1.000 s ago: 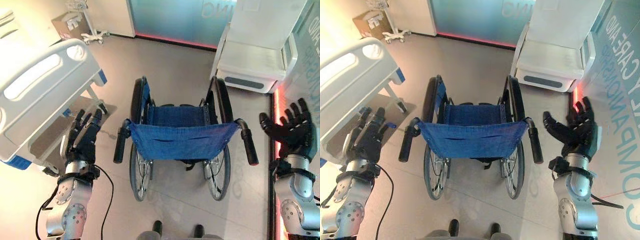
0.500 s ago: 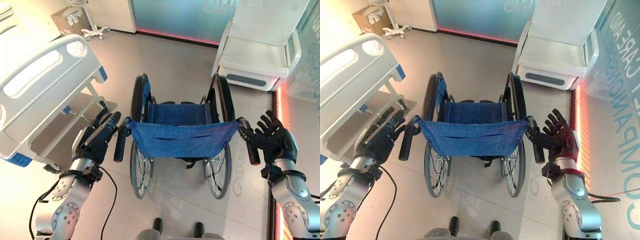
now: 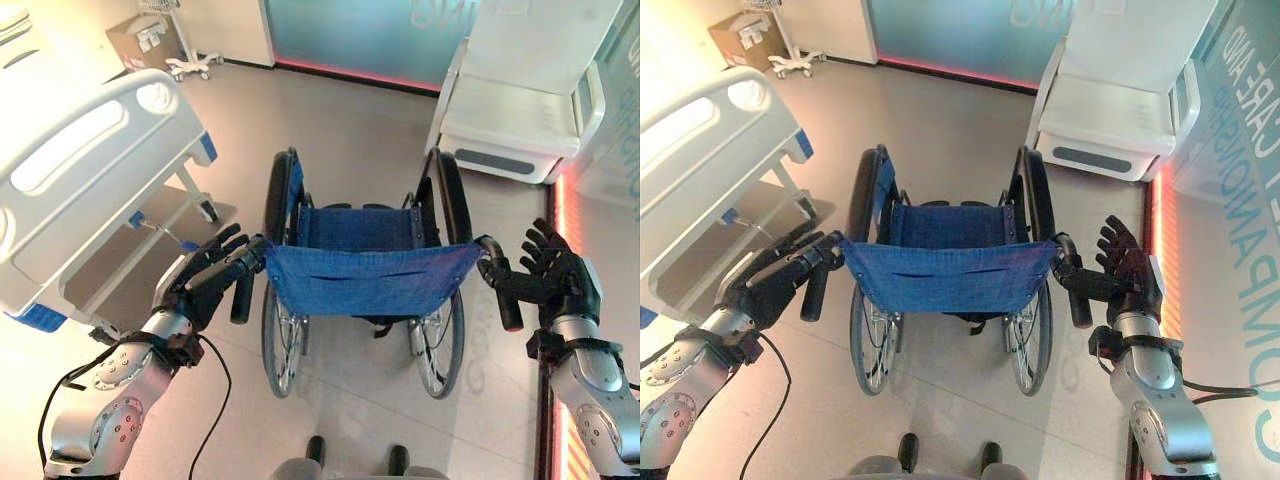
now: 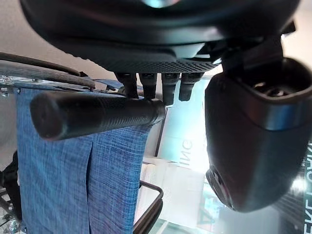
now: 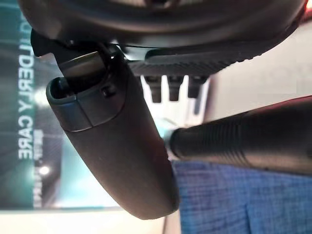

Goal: Push the wheelchair next to the bed

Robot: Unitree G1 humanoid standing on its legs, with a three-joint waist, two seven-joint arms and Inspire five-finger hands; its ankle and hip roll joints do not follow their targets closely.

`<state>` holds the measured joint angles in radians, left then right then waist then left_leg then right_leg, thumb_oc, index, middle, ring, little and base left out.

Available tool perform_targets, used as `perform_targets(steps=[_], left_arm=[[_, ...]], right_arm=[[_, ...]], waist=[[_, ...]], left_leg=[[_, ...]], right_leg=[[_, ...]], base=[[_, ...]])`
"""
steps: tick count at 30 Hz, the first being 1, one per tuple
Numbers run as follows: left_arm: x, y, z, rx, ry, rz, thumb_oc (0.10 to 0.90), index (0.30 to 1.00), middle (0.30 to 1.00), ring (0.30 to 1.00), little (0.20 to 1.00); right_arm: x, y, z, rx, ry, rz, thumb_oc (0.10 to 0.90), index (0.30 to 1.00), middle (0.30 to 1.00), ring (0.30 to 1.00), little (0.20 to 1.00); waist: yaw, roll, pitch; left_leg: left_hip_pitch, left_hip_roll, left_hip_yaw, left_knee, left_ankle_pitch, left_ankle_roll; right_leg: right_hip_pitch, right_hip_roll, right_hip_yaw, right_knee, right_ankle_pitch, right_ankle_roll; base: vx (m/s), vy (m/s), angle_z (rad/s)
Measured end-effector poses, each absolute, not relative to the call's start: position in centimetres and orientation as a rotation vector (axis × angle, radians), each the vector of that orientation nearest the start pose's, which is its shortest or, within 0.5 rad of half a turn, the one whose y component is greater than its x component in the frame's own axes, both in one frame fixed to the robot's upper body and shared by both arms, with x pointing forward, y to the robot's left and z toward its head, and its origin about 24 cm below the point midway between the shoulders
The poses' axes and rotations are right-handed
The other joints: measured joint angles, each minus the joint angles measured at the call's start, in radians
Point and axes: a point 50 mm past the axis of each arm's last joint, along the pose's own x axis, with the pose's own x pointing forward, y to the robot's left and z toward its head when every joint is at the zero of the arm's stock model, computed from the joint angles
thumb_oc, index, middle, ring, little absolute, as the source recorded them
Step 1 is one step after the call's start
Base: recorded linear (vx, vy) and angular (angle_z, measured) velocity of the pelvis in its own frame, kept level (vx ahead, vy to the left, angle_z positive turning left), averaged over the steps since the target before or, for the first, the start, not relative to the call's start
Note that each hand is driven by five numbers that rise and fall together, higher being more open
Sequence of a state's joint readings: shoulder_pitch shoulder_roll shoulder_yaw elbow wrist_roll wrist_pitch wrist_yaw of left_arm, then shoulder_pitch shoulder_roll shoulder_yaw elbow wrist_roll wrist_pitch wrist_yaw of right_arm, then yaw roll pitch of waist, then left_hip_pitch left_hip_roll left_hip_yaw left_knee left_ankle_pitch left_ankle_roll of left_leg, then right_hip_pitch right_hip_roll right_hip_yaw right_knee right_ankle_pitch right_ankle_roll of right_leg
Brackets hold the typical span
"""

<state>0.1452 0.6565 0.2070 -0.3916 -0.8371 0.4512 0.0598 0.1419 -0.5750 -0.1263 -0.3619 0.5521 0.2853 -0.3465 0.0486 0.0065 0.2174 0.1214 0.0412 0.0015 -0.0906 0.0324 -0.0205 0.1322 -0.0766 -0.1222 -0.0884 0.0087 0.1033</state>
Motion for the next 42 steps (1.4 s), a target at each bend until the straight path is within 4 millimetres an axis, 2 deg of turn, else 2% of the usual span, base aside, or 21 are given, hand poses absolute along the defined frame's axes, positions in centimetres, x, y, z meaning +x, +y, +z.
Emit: perform_targets(steps=[7,17,20,27,29,33,42], left_arm=[[22.9,25.3,12.2,-0.038,0.193,-0.092,0.800,0.900,0.900,0.900,0.900],[23.2,25.4,12.4,0.026,0.211,-0.116,0.800,0.900,0.900,0.900,0.900],[23.2,25.8,12.4,0.145,0.221,-0.114,0.800,0.900,0.900,0.900,0.900],[22.3,28.8,9.7,0.291,0.374,0.000,0.800,0.900,0.900,0.900,0.900],[22.1,28.9,9.5,0.295,0.381,0.000,0.800,0.900,0.900,0.900,0.900],[22.2,29.2,10.2,0.379,0.320,0.024,0.800,0.900,0.900,0.900,0.900],[22.2,29.9,11.1,0.397,0.281,0.045,0.800,0.900,0.900,0.900,0.900]], right_arm=[[22.4,-26.4,11.1,-0.232,0.043,-0.319,0.800,0.900,0.900,0.900,0.900],[22.9,-26.4,11.6,-0.254,0.033,-0.315,0.800,0.900,0.900,0.900,0.900],[22.9,-26.6,11.4,-0.255,0.042,-0.320,0.800,0.900,0.900,0.900,0.900],[23.0,-27.1,10.6,-0.261,0.088,-0.339,0.800,0.900,0.900,0.900,0.900],[23.0,-27.1,10.6,-0.261,0.090,-0.339,0.800,0.900,0.900,0.900,0.900],[23.0,-27.1,10.7,-0.261,0.089,-0.339,0.800,0.900,0.900,0.900,0.900],[23.0,-27.1,10.6,-0.262,0.097,-0.338,0.800,0.900,0.900,0.900,0.900]], waist=[[0.024,0.000,0.000],[0.026,0.000,0.000],[0.023,0.000,0.000],[0.024,-0.001,0.001],[0.024,-0.001,0.001],[0.024,-0.001,0.000],[0.026,-0.001,0.000]], left_leg=[[0.003,-0.002,0.000,0.000,0.000,0.000],[0.009,-0.005,0.000,0.000,0.000,0.000],[0.008,-0.006,0.000,0.000,0.000,0.000],[0.008,-0.004,-0.001,0.000,0.000,0.000],[0.007,-0.004,-0.001,0.000,0.000,0.000],[0.006,-0.003,-0.002,0.000,0.000,0.000],[0.004,-0.004,-0.003,0.000,0.000,0.000]], right_leg=[[0.002,-0.002,0.000,0.000,0.001,0.002],[0.012,-0.006,-0.001,0.000,0.002,0.003],[0.014,-0.006,0.000,0.000,0.002,0.003],[0.014,-0.005,-0.002,0.000,0.002,0.003],[0.014,-0.005,-0.002,0.000,0.002,0.003],[0.014,-0.005,-0.003,0.000,0.002,0.003],[0.013,-0.005,-0.004,0.000,0.002,0.003]], base=[[0.01,0.000,0.00],[0.01,0.000,0.00],[0.00,0.000,0.00],[0.00,0.000,0.00],[0.00,0.000,0.00],[0.00,0.000,0.00],[0.00,0.000,0.00]])
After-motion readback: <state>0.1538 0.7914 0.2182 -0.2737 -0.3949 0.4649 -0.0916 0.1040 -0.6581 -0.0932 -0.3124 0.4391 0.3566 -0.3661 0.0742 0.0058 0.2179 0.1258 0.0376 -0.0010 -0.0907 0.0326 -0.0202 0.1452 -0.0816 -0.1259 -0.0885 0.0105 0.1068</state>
